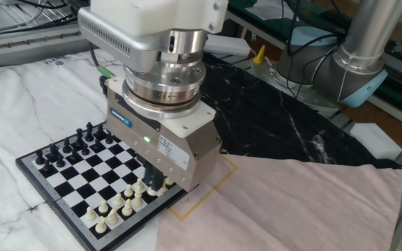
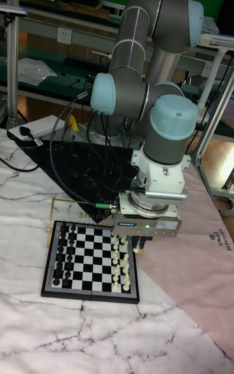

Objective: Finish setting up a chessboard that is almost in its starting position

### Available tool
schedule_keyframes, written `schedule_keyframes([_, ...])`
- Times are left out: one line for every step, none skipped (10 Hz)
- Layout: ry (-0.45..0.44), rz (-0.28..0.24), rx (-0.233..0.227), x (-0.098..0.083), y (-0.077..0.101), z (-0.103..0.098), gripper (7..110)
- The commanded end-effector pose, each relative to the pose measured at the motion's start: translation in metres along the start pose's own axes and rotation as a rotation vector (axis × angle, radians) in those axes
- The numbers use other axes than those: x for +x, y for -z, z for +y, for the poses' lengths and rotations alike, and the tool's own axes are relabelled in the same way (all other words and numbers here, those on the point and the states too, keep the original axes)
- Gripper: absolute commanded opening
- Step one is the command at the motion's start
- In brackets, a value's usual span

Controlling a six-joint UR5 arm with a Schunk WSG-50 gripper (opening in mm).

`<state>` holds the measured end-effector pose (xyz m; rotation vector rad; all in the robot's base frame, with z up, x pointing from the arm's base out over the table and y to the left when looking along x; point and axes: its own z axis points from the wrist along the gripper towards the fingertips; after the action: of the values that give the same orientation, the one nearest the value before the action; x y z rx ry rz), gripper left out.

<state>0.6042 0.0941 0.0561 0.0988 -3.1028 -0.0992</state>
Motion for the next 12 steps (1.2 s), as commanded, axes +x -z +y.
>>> schedule_keyframes([-0.009,0.010,-0.014,0.002,0.001,0.002,7])
schedule_keyframes([0.005,-0.001,0.010,0.000,0.001,-0.003,7])
schedule_keyframes([0.019,-0.007,0.021,-0.002,0.001,-0.006,7])
schedule_keyframes([0.025,-0.012,0.021,-0.003,0.001,-0.006,7])
schedule_keyframes([0.038,-0.013,0.037,-0.001,0.000,-0.012,7])
schedule_keyframes([0.049,-0.017,0.033,0.005,-0.006,-0.015,7])
schedule_keyframes([0.059,-0.026,0.029,0.008,-0.012,-0.019,7])
schedule_keyframes([0.062,-0.028,0.026,0.012,-0.015,-0.020,7])
schedule_keyframes([0.062,-0.028,0.028,0.015,-0.016,-0.020,7])
schedule_keyframes([0.059,-0.028,0.025,0.014,-0.015,-0.018,7])
schedule_keyframes([0.051,-0.024,0.032,0.013,-0.013,-0.015,7])
schedule_keyframes([0.045,-0.028,0.041,0.009,-0.011,-0.014,7])
